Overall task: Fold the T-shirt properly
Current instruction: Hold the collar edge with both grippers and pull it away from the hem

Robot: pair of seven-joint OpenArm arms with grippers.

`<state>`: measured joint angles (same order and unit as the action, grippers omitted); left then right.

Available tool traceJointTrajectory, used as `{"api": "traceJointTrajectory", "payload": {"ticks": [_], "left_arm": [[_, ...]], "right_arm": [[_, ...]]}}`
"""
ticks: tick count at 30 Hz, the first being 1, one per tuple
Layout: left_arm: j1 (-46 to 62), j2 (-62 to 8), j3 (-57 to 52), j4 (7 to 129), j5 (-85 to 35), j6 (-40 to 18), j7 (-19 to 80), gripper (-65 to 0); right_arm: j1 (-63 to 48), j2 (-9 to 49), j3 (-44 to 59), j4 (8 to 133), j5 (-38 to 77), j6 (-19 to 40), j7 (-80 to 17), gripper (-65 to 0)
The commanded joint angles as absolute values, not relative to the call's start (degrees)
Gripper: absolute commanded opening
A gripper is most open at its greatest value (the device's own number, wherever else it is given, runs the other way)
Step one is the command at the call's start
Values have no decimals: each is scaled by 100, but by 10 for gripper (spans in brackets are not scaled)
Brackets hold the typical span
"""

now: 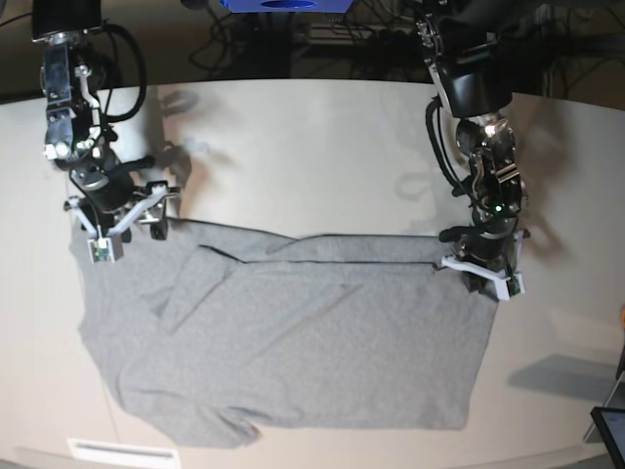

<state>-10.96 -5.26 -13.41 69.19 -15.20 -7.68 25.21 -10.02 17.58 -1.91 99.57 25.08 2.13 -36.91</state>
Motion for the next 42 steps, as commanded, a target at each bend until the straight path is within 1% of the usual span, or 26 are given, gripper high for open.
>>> {"api": "traceJointTrajectory", "payload": {"ticks": [1,5,12,17,22,29,33,34,35,37,39,40,42], "left_arm": [[-1226,-576,-1349,7011,-1543,-796,2378,-606],[-1323,-576,-1429,7002,-1543,-778,2378,-608],[-1490,-462,-2088,6897,-1508,-778,2396,-610],[-1657,-488,-2070,6484,-1516,-778,2369,-610],[-1745,-453,-2114,6404,-1534,-778,2369,-610],[-1868,-470,-2123,6413,-1534,-769,2369,-610],[-1807,-470,-2123,6466,-1534,-769,2369,-600],[-1798,-470,-2123,6484,-1534,-769,2396,-593],[-1763,-479,-2123,6519,-1534,-769,2404,-571],[-1596,-479,-2123,6738,-1534,-769,2387,-467],[-1437,-479,-2123,6985,-1534,-769,2378,-395],[-1367,-479,-2123,7134,-1534,-769,2378,-375],[-1262,-479,-2123,7319,-1534,-769,2378,-364]], "right_arm": [[-945,1815,-171,10070,2519,251,-3556,-305],[-945,1815,-180,10070,2519,251,-3556,-305],[-998,1815,-180,10070,2519,259,-3556,-305],[-1033,1815,-189,10070,2519,277,-3556,-305],[-1121,1815,-189,10114,2519,690,-3556,-306],[-1112,1815,-215,10554,2519,708,-3591,-306],[-936,1851,-593,10527,2519,699,-3600,-306],[-919,1851,-629,10519,2510,681,-3600,-306],[-910,1851,-637,10501,2510,681,-3600,-306],[-892,1833,-620,10475,2510,673,-3600,-306],[-892,1833,-620,10475,2510,673,-3600,-306],[-892,1833,-620,10475,2510,673,-3600,-306],[-892,1833,-620,10475,2510,673,-3600,-306]]}}
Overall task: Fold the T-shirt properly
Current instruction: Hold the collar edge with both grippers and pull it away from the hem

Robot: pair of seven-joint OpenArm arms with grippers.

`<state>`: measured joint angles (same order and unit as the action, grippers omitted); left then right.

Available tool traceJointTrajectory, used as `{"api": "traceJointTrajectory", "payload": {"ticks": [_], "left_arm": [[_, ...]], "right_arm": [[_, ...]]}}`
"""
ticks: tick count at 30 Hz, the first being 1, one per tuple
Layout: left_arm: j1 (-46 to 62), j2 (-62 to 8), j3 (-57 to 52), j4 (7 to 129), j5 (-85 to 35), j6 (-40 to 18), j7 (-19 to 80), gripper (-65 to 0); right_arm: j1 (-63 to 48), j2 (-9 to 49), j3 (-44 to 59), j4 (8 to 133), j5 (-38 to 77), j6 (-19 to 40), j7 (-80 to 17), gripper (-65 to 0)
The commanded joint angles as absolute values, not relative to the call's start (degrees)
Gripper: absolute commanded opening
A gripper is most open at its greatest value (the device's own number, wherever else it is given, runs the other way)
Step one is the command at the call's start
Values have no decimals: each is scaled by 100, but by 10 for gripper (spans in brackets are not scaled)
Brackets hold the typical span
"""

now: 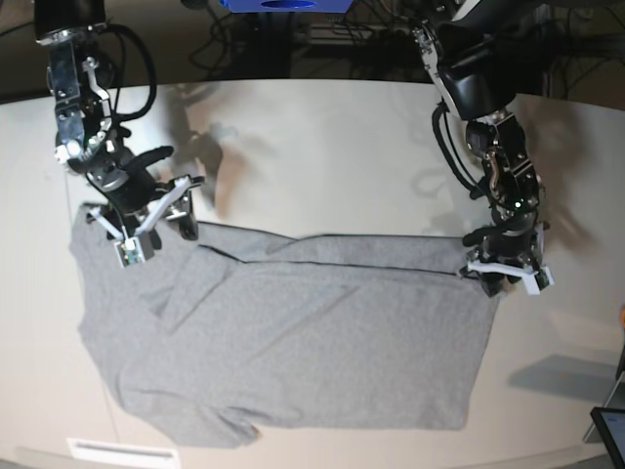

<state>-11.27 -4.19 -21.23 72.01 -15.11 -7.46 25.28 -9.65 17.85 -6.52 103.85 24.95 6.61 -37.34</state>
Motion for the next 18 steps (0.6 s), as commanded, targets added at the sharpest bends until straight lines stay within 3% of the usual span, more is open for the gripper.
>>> {"api": "traceJointTrajectory", "payload": {"ticks": [1,18], "left_arm": [[-1262,-479,-2123,7354,-1534,-769,2378,-361],[-629,-268,-2044,8224,-1490,-787,2413,-361]], "right_arm": [[-892,1833,-620,10475,2510,673,-3600,-306],[-892,1833,-602,10396,2510,664,-3556,-302]]}}
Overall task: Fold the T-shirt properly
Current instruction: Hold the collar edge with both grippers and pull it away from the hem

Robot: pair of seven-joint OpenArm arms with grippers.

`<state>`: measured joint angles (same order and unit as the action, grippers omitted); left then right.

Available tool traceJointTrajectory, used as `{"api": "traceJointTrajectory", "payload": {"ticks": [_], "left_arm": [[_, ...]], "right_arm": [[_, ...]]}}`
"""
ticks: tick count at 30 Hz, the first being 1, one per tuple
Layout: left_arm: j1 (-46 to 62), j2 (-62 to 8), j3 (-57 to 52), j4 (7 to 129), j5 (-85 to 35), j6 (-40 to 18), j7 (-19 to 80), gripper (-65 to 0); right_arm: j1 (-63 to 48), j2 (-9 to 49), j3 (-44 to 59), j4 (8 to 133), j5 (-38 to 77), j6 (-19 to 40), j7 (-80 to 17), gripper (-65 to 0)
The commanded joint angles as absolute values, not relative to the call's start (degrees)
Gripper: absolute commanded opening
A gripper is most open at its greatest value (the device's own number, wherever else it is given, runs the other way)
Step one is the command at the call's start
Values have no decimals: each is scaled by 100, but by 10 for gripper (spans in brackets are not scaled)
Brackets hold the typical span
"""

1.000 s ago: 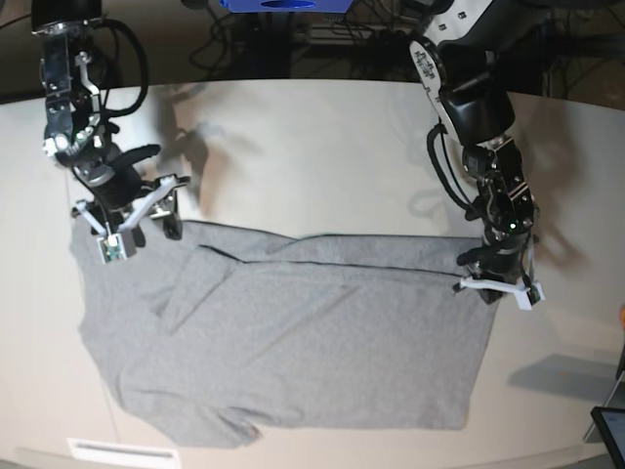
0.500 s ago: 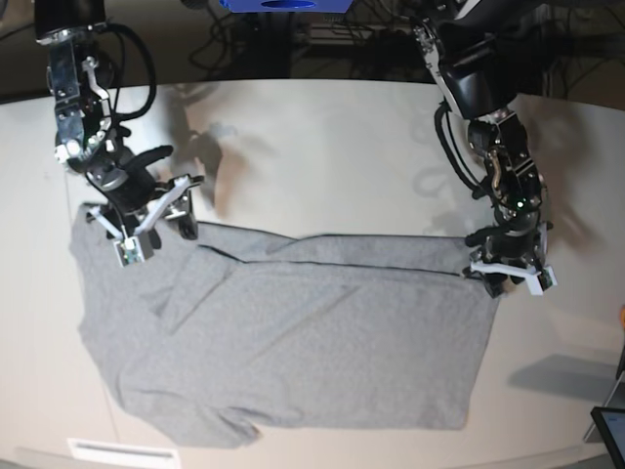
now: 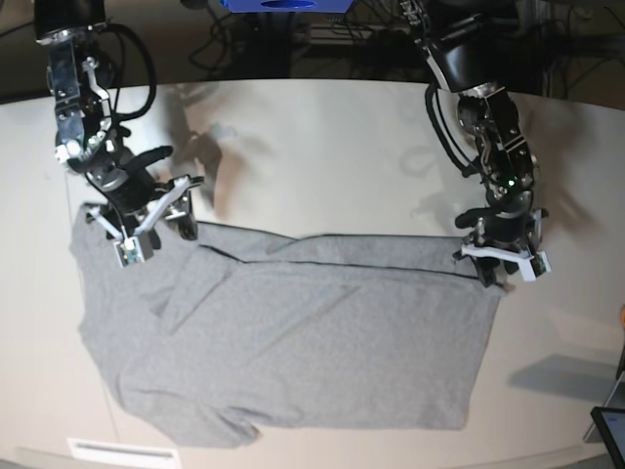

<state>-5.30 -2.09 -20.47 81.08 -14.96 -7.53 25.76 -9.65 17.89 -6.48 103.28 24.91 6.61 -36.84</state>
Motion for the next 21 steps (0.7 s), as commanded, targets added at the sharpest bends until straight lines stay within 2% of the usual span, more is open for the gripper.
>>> {"api": "traceJointTrajectory", "payload": {"ticks": [1,3,6,14,21], "left_arm": [[-637,-286,-2035,8224,-1490,-787,2413,-359],[-637,-338,-1815,8242,-1481,-796,2404,-348],[-620,-567,-1420,8224,-1481,-796,2369,-296],[-646,-611,-1341,8119,-1481,-787,2369,-301],[-664,-752,-1305,7380,-1481,-787,2035,-301]], "right_arm": [[-840,1833,-602,10343,2510,664,-3556,-302],[-760,1833,-602,10176,2510,664,-3556,-300],[-637,1833,-593,10000,2510,664,-3538,-299],[-224,1833,-593,9332,2510,664,-3266,-299],[-127,1833,-593,8734,2510,664,-2958,-299]]}}
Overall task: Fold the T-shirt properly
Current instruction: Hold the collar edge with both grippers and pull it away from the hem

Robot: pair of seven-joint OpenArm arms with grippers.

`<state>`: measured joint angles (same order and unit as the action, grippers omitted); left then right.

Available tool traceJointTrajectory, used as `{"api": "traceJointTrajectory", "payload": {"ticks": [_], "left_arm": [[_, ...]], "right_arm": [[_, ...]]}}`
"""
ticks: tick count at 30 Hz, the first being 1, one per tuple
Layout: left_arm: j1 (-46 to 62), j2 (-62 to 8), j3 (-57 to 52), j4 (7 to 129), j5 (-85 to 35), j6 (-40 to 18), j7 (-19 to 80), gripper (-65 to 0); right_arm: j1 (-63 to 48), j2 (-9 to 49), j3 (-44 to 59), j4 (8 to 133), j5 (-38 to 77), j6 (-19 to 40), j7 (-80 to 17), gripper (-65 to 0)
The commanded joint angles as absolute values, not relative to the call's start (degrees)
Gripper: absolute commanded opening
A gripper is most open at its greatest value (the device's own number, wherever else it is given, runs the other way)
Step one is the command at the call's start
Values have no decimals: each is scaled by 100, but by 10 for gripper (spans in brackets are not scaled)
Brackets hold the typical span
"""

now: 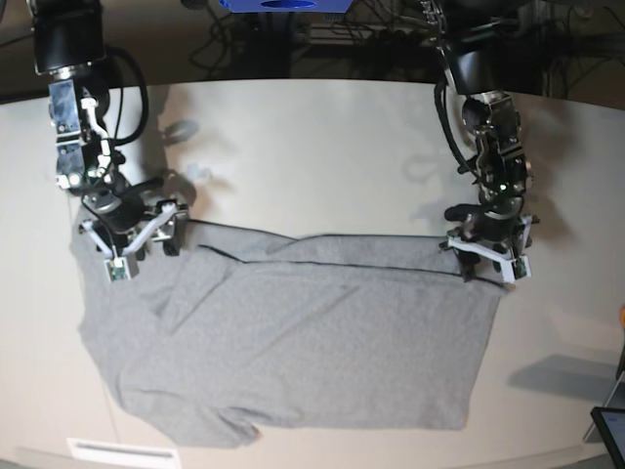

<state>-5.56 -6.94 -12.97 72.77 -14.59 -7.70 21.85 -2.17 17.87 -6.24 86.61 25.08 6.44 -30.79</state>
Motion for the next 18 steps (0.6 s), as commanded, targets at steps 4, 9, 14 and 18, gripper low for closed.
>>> {"api": "traceJointTrajectory", "payload": {"ticks": [4,9,14,18], "left_arm": [[-681,-769,-1297,6879,-1473,-787,1763,-301],[-629,-769,-1297,6703,-1473,-787,1648,-302],[-453,-769,-1297,6747,-1473,-787,1675,-302],[-171,-769,-1297,6897,-1473,-787,1675,-302]], "right_arm": [[-242,1833,-593,8567,2510,664,-2905,-300],[-382,1833,-593,8558,2510,664,-2870,-300],[-541,1833,-593,8593,2510,664,-2870,-302],[-655,1833,-593,8593,2510,664,-2870,-302]]}}
